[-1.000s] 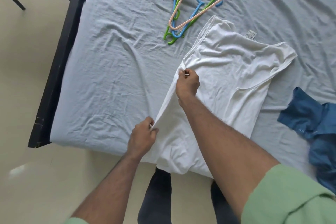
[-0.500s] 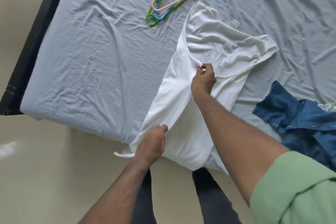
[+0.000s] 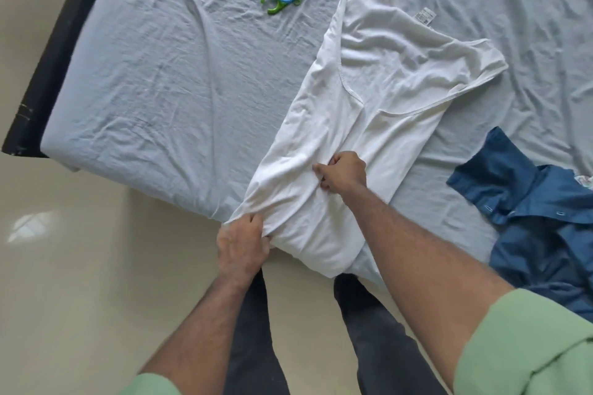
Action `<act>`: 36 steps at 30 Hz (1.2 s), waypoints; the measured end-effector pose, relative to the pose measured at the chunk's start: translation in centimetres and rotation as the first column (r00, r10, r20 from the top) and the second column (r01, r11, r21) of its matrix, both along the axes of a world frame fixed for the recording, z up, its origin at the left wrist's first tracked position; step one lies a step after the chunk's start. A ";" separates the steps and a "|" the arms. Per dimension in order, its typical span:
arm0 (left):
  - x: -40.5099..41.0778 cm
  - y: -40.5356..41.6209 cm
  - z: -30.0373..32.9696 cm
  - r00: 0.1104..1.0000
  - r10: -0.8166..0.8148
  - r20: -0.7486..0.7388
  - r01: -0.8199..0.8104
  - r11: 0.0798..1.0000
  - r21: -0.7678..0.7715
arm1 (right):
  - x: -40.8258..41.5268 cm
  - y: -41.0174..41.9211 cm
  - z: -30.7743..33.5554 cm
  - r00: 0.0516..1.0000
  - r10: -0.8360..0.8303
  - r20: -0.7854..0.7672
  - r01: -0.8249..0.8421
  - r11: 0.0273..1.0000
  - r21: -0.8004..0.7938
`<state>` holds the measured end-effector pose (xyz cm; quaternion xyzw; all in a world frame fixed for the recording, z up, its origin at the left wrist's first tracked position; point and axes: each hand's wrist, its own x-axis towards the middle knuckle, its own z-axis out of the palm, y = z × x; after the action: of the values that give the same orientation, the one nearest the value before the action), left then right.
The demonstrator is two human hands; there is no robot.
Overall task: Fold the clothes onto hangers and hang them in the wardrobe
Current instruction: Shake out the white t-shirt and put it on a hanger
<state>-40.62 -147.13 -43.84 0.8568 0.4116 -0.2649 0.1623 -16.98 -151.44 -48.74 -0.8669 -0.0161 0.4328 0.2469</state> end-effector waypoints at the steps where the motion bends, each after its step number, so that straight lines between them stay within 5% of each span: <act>1: -0.2 -0.1 0.1 1.000 0.024 -0.002 -0.024 1.000 -0.008 | -0.6 0.0 -0.2 1.000 0.005 0.005 -0.005 1.000 -0.007; 6: -1.6 -1.7 -0.2 0.998 -0.066 0.002 0.065 0.998 0.013 | -2.0 -0.3 -0.9 0.998 0.035 0.047 -0.035 0.999 0.015; 9: -2.1 -2.2 -0.4 0.988 -0.154 0.020 0.156 0.981 -0.119 | -2.0 -0.6 -0.3 0.997 0.064 0.045 -0.065 0.998 0.026; 20: 4.7 3.3 0.1 0.941 0.193 0.278 -0.163 0.979 -0.125 | 2.2 -2.8 2.5 0.987 0.080 0.142 -0.079 0.997 -0.017; 24: 6.5 4.9 0.1 0.877 0.445 0.181 -0.406 0.888 -0.216 | 3.7 -6.0 2.9 0.981 0.024 0.192 -0.009 0.997 -0.081; 31: 5.4 5.8 -0.6 0.922 0.387 -0.026 -0.382 0.892 -0.241 | 2.1 -11.7 2.8 0.987 -0.058 0.148 0.084 0.981 -0.176; 36: 4.4 5.5 -0.2 0.903 0.429 0.018 -0.420 0.891 -0.171 | 1.0 -13.1 2.9 0.989 -0.083 0.126 0.098 0.988 -0.121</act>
<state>-36.23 -141.65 -43.99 0.7369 0.5610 -0.2322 0.2972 -16.00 -164.56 -45.84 -0.9053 0.0361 0.3679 0.2091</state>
